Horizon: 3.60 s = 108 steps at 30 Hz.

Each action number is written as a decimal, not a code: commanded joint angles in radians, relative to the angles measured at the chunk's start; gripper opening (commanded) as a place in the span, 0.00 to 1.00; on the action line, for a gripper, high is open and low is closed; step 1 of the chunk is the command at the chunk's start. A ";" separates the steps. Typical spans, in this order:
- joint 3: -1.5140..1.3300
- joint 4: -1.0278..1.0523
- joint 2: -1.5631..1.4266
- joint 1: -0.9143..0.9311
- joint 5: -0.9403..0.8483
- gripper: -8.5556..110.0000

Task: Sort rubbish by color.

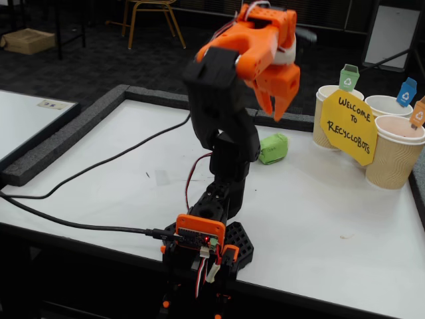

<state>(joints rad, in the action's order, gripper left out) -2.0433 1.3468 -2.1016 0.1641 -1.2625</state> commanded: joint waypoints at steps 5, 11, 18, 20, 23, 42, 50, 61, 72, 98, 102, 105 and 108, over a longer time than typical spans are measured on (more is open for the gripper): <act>0.153 -0.140 0.213 0.021 0.081 0.07; 0.170 -0.273 0.256 0.008 0.250 0.07; 0.169 -0.319 0.284 -0.052 0.344 0.07; 0.164 -0.334 0.293 -0.067 0.367 0.07; 0.153 -0.347 0.307 -0.089 0.391 0.08; 0.221 -0.270 0.365 0.087 0.328 0.25; 0.218 -0.262 0.440 0.054 0.327 0.26; 0.224 -0.400 0.528 0.051 0.359 0.15; 0.330 -0.341 0.416 0.038 0.431 0.07; 0.341 0.224 -0.565 0.196 0.431 0.07; 0.357 0.256 -0.644 0.242 0.431 0.07; 0.385 0.273 -0.686 0.276 0.431 0.07; 0.407 0.276 -0.713 0.302 0.431 0.07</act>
<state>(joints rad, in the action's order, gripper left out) -1.7564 1.6230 -2.7704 0.4188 -0.8514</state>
